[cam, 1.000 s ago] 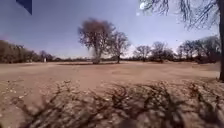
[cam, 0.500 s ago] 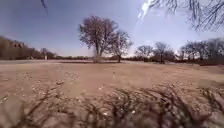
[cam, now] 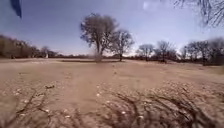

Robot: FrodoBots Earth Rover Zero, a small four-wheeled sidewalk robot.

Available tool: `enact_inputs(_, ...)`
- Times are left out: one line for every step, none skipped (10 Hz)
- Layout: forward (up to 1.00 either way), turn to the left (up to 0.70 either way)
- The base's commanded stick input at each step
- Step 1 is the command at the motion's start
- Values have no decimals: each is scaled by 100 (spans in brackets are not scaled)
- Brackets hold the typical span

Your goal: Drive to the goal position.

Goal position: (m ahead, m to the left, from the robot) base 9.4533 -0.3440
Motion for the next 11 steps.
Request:
enact_inputs(100, 0)
enact_inputs(100, 0)
enact_inputs(100, 0)
enact_inputs(100, 0)
enact_inputs(100, 0)
enact_inputs(100, -1)
enact_inputs(100, -13)
enact_inputs(100, -24)
enact_inputs(100, -27)
enact_inputs(100, -27)
enact_inputs(100, -25)
